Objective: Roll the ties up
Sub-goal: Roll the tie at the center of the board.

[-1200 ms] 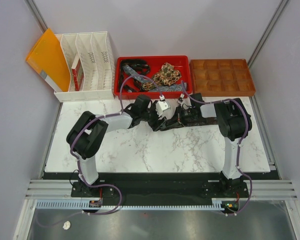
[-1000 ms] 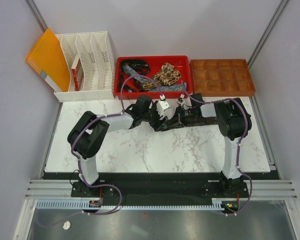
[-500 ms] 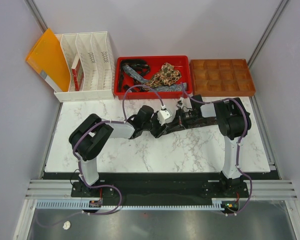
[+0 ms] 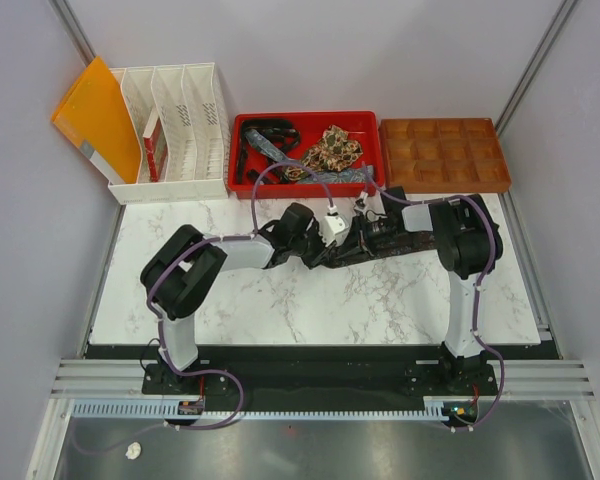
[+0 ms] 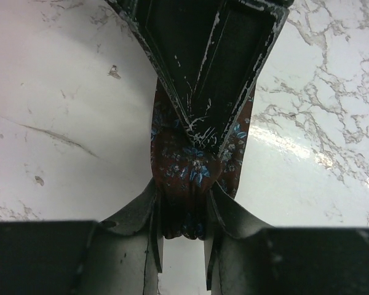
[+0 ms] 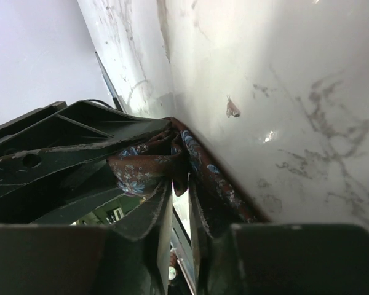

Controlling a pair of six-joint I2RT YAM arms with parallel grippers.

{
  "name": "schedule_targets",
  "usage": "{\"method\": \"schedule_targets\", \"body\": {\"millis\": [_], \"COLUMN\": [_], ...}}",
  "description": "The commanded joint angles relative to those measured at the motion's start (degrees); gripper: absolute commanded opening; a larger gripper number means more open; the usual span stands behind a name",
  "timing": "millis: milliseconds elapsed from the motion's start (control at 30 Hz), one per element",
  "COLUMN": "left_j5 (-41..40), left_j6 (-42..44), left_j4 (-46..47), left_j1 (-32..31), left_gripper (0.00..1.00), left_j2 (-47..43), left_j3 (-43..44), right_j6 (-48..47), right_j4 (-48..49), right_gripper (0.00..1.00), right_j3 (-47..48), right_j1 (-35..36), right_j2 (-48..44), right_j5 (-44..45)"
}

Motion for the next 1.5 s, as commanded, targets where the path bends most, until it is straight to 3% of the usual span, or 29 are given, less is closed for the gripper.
{"method": "schedule_targets", "body": {"millis": [0, 267, 500, 667, 833, 900, 1067, 1200, 1467], "left_j5": [0.9, 3.4, 3.5, -1.7, -7.9, -9.1, -9.6, -8.9, -9.0], "left_j6": [-1.0, 2.8, 14.2, 27.6, 31.5, 31.0, 29.3, 27.6, 25.0], "left_j4": [-4.3, -12.4, -40.1, -52.5, -62.5, -65.0, -65.6, -65.1, -63.9], "left_j1": [0.3, 0.6, 0.7, 0.8, 0.3, 0.0, -0.2, -0.2, -0.2], "left_gripper": [0.02, 0.02, 0.02, 0.02, 0.07, 0.08, 0.08, 0.09, 0.14], "left_j2": [1.6, 2.2, 8.1, 12.1, 18.5, 21.1, 22.4, 22.7, 22.9], "left_j3": [1.9, 7.9, 22.7, 27.8, 37.2, 41.6, 42.5, 42.9, 42.8], "right_j6": [-0.2, -4.5, -8.6, -8.1, -5.0, -0.4, 11.5, 15.2, 20.8], "right_j4": [-1.5, -8.3, -13.3, -12.3, -7.9, -3.3, 10.6, 11.8, 19.0], "right_gripper": [0.26, 0.3, 0.33, 0.32, 0.31, 0.33, 0.4, 0.47, 0.46], "right_j3": [3.3, 5.0, 5.5, 5.0, 4.2, 2.8, -2.7, -5.1, -8.7], "right_j1": [-2.1, -4.6, -4.3, -4.1, -4.0, -4.0, -3.9, -3.4, 0.0], "right_j2": [-2.7, -1.1, 3.3, 4.4, 3.6, 2.3, -4.4, -6.8, -7.5], "right_j5": [-2.1, 8.3, 12.6, 12.5, 8.1, 6.1, 2.8, 4.9, 9.3]}}
